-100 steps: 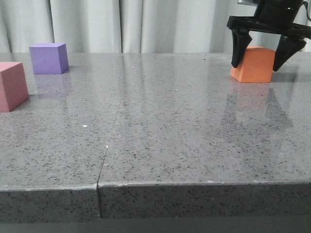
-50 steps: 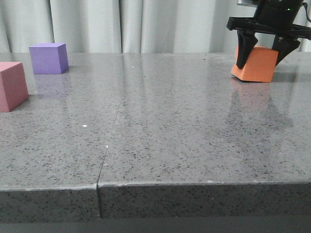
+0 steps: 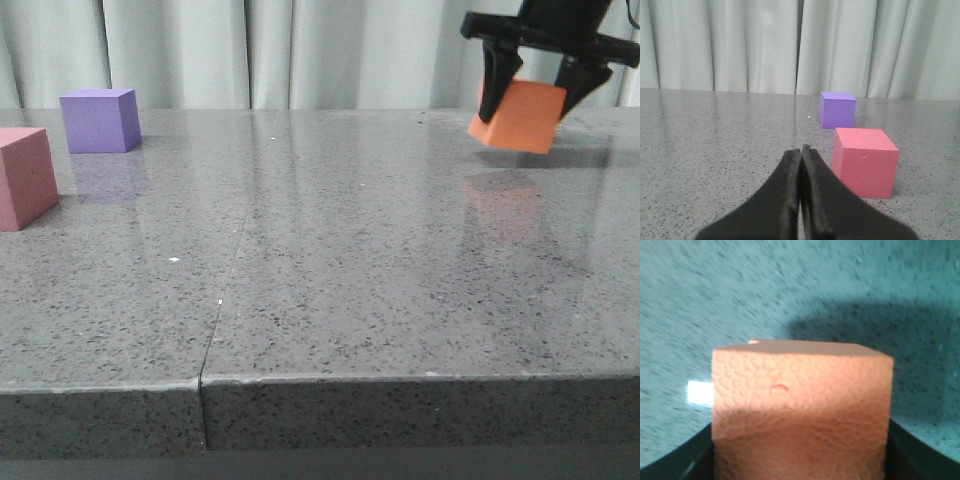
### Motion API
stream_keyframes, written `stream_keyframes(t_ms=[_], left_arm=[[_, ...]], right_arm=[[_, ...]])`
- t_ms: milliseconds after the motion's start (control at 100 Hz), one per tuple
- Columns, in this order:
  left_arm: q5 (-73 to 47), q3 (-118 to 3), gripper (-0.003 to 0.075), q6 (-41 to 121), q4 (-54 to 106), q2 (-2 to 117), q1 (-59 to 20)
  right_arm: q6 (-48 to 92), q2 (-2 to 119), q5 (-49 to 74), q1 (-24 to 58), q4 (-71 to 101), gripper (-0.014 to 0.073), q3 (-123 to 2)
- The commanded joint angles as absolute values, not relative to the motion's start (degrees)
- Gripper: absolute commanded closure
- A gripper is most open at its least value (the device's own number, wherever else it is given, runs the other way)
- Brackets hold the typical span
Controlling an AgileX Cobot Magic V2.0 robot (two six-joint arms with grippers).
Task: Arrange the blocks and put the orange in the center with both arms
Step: 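Lift the orange cube with the right gripper and carry it toward table center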
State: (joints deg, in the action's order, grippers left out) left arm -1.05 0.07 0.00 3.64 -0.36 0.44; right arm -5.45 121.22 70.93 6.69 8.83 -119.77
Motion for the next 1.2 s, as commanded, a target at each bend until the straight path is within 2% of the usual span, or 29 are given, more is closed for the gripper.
stream_keyframes(t_ms=[0, 590, 800, 1190], left_arm=[[3.6, 2.3, 0.0741, 0.0, 4.2, -2.0, 0.4], [3.6, 2.3, 0.0741, 0.0, 4.2, -2.0, 0.4], [3.6, 2.3, 0.0741, 0.0, 4.2, -2.0, 0.4], [3.6, 2.3, 0.0741, 0.0, 4.2, -2.0, 0.4]], right_arm=[[-7.6, 117.7, 76.1, 8.2, 9.7, 0.0245, -124.1], [-24.8, 118.4, 73.6, 27.2, 3.7, 0.0245, -126.9], [-26.6, 121.2, 71.9, 29.7, 3.8, 0.0245, -127.3], [-26.6, 123.3, 72.9, 29.7, 3.8, 0.0241, -127.3]])
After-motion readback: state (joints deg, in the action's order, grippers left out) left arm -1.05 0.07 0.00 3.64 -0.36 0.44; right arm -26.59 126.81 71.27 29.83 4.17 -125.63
